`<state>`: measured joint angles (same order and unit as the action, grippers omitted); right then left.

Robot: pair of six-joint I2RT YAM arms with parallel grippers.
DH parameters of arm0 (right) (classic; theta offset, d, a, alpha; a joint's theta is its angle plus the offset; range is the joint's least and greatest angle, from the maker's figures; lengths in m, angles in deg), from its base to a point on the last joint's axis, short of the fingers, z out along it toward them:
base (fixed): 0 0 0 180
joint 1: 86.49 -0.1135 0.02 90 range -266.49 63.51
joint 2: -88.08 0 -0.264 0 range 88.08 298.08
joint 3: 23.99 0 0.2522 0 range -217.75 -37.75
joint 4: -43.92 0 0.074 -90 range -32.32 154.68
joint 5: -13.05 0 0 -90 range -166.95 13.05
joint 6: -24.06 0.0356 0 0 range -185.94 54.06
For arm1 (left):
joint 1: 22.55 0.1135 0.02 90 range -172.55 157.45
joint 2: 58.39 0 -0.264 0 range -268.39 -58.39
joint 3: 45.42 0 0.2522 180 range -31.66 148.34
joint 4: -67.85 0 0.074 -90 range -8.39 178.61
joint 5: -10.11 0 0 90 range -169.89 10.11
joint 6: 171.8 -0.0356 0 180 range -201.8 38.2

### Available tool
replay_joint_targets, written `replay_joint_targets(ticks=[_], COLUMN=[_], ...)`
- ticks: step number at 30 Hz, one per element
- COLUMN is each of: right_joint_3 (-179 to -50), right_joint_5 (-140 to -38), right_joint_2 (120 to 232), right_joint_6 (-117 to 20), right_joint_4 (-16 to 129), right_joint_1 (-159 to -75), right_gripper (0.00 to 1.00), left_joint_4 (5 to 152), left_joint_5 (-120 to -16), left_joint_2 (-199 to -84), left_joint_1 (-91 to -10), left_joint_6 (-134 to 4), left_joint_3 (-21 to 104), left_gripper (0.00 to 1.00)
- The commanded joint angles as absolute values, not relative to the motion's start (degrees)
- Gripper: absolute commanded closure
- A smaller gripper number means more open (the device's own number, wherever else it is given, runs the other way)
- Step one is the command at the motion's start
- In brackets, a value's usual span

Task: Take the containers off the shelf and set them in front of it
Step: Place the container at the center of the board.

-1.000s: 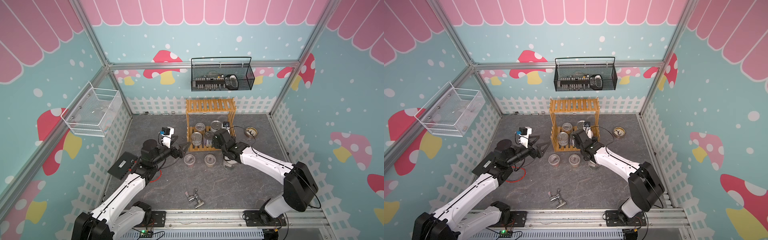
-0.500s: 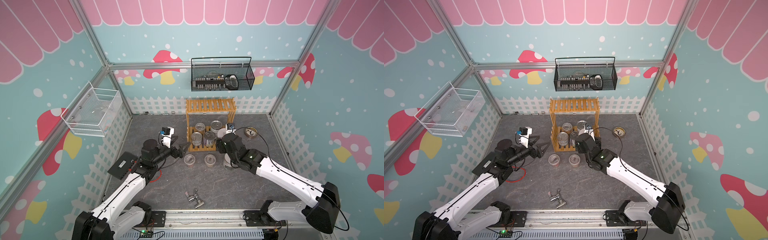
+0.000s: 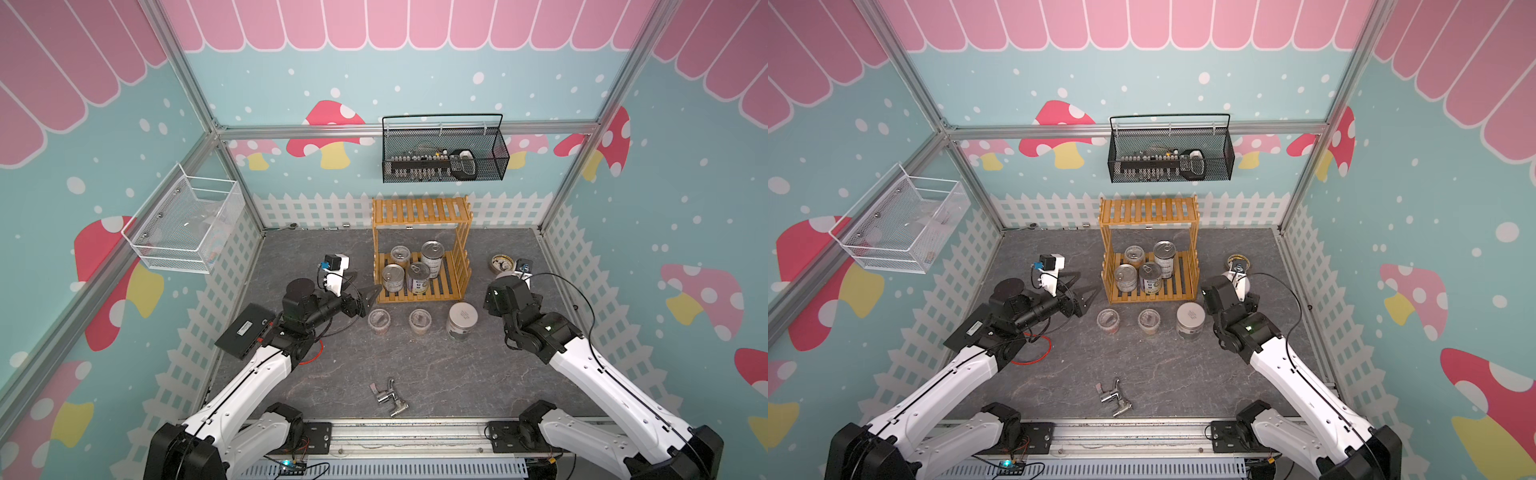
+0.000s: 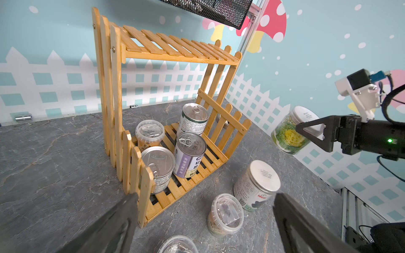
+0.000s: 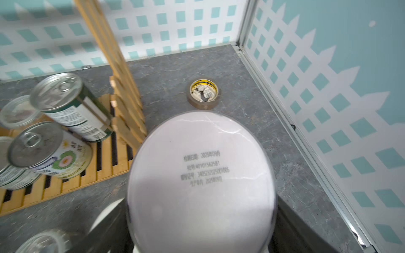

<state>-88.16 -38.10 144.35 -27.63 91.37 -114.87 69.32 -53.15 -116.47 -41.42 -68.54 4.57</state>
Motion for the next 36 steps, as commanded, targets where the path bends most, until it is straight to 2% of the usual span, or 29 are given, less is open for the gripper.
replay_joint_targets(ticks=[1,6,22,29,36], right_joint_3=[-84.7,-76.9,-67.2,-66.3,-67.0], right_joint_5=[-41.1,-48.7,-47.3,-47.4,-48.6], right_joint_2=[143.7,143.9,149.7,150.5,149.4], right_joint_6=[-24.9,-22.5,-19.5,-19.4,-20.8], right_joint_4=[91.6,85.2,71.7,70.4,72.6], right_joint_1=[-111.5,-106.9,-105.8,-105.7,-105.8], right_gripper=[0.32,0.32,0.29,0.22,0.08], left_joint_4=[68.4,68.5,68.6,68.7,68.8], left_joint_5=[-52.0,-51.7,-52.0,-52.2,-52.2], left_joint_2=[-116.1,-116.1,-116.4,-116.3,-116.2], left_joint_1=[-41.1,-41.1,-41.1,-41.1,-41.2], left_joint_6=[-68.4,-68.2,-68.4,-68.5,-68.5], left_joint_3=[4.6,4.5,4.4,4.3,4.3], left_gripper=[0.01,0.01,0.01,0.01,0.01])
